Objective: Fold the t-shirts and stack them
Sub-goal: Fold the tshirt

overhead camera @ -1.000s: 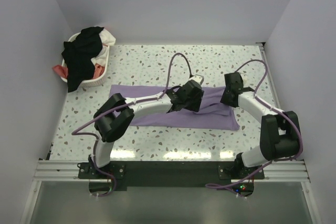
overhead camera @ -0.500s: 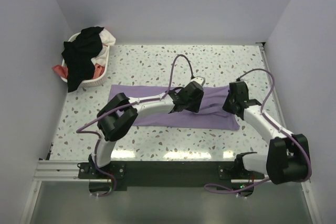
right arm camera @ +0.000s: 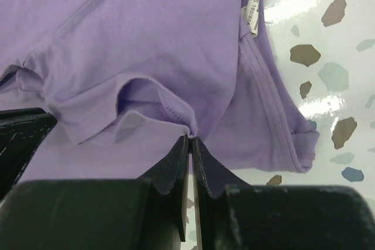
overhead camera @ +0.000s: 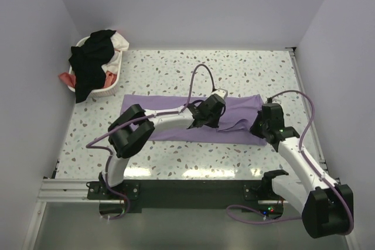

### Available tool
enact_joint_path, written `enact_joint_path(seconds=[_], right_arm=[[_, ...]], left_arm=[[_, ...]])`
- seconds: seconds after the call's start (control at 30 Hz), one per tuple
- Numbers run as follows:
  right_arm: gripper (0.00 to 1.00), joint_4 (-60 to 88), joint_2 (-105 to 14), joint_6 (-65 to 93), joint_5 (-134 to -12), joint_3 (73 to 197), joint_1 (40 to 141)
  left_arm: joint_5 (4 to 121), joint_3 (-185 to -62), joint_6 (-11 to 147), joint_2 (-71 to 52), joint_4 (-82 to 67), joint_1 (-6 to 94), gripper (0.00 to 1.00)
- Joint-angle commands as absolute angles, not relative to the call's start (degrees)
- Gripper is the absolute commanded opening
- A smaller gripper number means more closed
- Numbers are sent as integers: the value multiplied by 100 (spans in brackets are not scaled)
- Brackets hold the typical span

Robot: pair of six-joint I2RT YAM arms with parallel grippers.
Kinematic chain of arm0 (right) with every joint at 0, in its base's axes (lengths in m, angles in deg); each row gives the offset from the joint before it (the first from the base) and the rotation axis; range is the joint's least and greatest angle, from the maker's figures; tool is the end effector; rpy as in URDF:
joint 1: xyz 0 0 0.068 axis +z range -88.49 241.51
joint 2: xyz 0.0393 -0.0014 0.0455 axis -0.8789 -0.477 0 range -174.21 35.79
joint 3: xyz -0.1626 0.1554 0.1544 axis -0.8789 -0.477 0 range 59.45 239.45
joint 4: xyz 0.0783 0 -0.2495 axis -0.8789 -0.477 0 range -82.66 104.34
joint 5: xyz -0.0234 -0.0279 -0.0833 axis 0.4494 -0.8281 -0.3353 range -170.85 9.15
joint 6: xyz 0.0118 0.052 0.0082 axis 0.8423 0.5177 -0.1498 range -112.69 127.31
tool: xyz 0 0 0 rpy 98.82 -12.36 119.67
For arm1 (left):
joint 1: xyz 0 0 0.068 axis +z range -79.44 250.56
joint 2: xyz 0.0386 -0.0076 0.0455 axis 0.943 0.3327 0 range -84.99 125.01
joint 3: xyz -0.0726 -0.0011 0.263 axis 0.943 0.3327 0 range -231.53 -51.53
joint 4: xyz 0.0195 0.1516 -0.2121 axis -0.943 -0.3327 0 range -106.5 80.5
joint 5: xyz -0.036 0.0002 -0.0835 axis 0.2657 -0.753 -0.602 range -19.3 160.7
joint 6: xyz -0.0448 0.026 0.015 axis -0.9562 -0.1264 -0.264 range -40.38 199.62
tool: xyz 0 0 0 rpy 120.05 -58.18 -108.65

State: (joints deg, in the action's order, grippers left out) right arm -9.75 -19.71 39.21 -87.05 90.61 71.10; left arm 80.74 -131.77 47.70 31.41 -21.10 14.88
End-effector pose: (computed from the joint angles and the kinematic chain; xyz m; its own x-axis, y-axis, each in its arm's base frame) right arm 0.1890 0.0280 0.2029 -0.6765 0.4184 -0.6060 0.3091 0.9083 0.2820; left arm 0.2553 -0.3631 0.1732 -0.7493 0.1742 -0.6390 0.4135 0.8766 -0.2459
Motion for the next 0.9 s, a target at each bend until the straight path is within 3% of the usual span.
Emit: enact_joint_path(seconds=[0.0,0.2,0.27,0.3,0.4,0.53,0.87], right_arm=[[8,-1263,-1581,4114,-8568,8951,7092],[11,-1756,-1132,4361,-8385,9021,7092],[17,-1993,-851,4396,-8471,9091,7083],[25,-2020,-772,4396,-8498,9126,7092],[37,-2055,-587,4361,-8647,9205,7083],[40,-1924,-797,4282,-8700,9294,7092],[39,-1072,-1816,4299,-8630,9277,7092]], left_arm=[[8063,-13011,4727,2717,-1864,1449,19],[8002,-12659,4657,2392,-1759,1449,19],[7852,-12615,4648,2330,-1689,1449,24],[7808,-12597,4631,2286,-1671,1449,30],[7632,-12571,4543,2303,-1548,1414,43],[7526,-12658,4411,2461,-1495,1370,46],[8229,-12887,4270,2803,-1951,1300,43]])
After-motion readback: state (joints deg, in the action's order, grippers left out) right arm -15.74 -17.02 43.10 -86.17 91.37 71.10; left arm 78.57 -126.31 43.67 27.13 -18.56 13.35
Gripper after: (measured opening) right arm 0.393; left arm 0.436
